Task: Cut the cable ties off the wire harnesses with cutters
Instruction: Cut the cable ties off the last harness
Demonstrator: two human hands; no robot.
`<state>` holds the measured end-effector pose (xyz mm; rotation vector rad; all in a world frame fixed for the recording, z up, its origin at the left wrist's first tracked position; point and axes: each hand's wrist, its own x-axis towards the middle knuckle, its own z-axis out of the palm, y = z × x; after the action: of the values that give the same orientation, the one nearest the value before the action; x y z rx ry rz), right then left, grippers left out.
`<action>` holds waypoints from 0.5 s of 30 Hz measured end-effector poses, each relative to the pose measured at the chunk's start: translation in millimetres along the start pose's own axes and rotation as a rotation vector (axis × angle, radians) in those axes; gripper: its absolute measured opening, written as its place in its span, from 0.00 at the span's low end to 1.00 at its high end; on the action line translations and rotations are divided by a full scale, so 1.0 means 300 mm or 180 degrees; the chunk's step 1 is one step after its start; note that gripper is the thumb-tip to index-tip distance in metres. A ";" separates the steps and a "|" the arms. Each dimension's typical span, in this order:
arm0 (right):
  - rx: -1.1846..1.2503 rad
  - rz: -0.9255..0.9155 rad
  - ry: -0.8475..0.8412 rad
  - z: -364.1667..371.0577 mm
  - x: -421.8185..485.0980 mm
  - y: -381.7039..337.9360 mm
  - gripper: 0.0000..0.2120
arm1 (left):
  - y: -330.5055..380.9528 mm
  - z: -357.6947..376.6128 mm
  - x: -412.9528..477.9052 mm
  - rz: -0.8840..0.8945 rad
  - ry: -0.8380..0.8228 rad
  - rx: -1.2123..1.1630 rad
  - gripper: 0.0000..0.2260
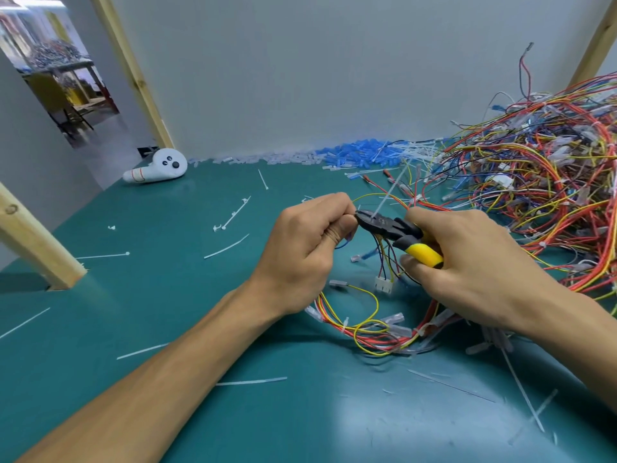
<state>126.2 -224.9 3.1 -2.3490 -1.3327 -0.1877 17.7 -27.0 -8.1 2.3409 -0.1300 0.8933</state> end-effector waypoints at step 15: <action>-0.0330 0.0059 -0.0089 -0.020 0.004 0.002 0.06 | -0.009 0.006 -0.002 0.0014 -0.0059 0.0062 0.13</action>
<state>127.7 -226.9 8.7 -2.4574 -1.3437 -0.2241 19.0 -25.8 -11.0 2.3682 -0.1347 0.8788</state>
